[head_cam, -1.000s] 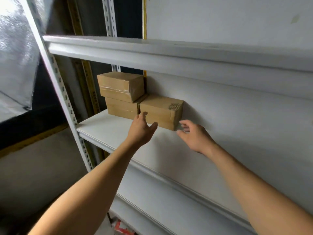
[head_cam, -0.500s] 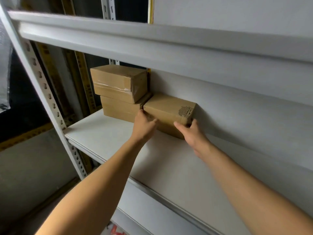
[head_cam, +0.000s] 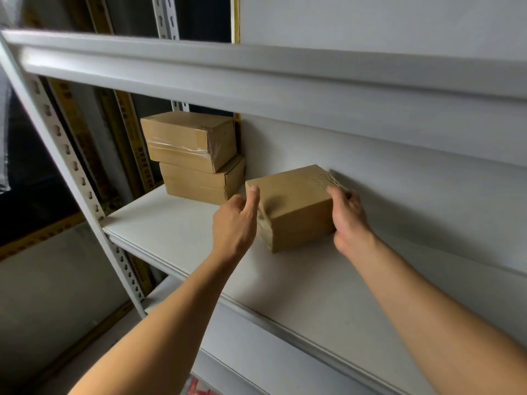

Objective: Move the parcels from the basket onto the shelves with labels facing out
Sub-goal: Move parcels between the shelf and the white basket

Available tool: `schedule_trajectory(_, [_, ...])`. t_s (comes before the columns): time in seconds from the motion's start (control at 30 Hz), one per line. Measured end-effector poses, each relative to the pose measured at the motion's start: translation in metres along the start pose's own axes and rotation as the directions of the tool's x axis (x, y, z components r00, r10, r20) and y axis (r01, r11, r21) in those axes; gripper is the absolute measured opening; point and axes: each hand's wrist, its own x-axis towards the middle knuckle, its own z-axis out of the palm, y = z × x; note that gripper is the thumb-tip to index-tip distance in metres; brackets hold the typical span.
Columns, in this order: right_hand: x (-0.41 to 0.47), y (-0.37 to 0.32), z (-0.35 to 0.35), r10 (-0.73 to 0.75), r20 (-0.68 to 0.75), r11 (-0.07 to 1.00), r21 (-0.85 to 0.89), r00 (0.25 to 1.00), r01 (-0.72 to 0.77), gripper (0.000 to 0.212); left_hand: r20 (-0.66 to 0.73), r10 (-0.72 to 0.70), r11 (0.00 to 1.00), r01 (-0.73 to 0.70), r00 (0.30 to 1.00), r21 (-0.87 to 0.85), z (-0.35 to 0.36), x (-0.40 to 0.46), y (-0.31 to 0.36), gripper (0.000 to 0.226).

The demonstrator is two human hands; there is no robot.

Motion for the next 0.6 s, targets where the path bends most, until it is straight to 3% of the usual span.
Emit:
schedule_trajectory(0.1, [-0.014, -0.007, -0.026, 0.033, 0.033, 0.999, -0.019, 0.999, -0.033, 0.053, 0.035, -0.064, 0.995, 0.067, 0.997, -0.071, -0.008, -0.009, 0.006, 0.072])
schedule_trajectory(0.13, [-0.017, -0.008, -0.035, 0.038, 0.054, 0.999, -0.021, 0.998, -0.037, 0.054, 0.151, -0.111, 0.978, 0.135, 0.982, -0.160, -0.012, -0.015, 0.012, 0.070])
schedule_trajectory(0.2, [-0.024, -0.011, -0.052, 0.040, 0.103, 0.999, -0.022, 0.994, -0.038, 0.052, 0.450, -0.164, 0.908, 0.312, 0.878, -0.278, -0.017, -0.033, 0.024, 0.057])
schedule_trajectory(0.27, [-0.034, -0.013, -0.066, 0.029, 0.129, 0.999, -0.030, 0.991, -0.025, 0.048, 0.587, -0.132, 0.899, 0.345, 0.799, -0.269, -0.018, -0.054, 0.036, 0.039])
schedule_trajectory(0.37, [-0.052, -0.016, -0.087, 0.003, 0.111, 1.000, -0.019, 0.994, -0.001, 0.055, 0.581, -0.086, 0.896, 0.318, 0.810, -0.311, -0.009, -0.080, 0.050, 0.021])
schedule_trajectory(0.5, [-0.089, -0.027, -0.114, 0.034, 0.103, 0.999, -0.045, 0.994, -0.030, 0.089, 0.524, -0.033, 0.882, 0.272, 0.851, -0.385, 0.012, -0.102, 0.064, 0.024])
schedule_trajectory(0.6, [-0.120, -0.029, -0.129, 0.035, 0.110, 0.997, -0.073, 0.993, -0.027, 0.075, 0.525, 0.063, 0.871, 0.210, 0.849, -0.444, 0.028, -0.114, 0.074, 0.031])
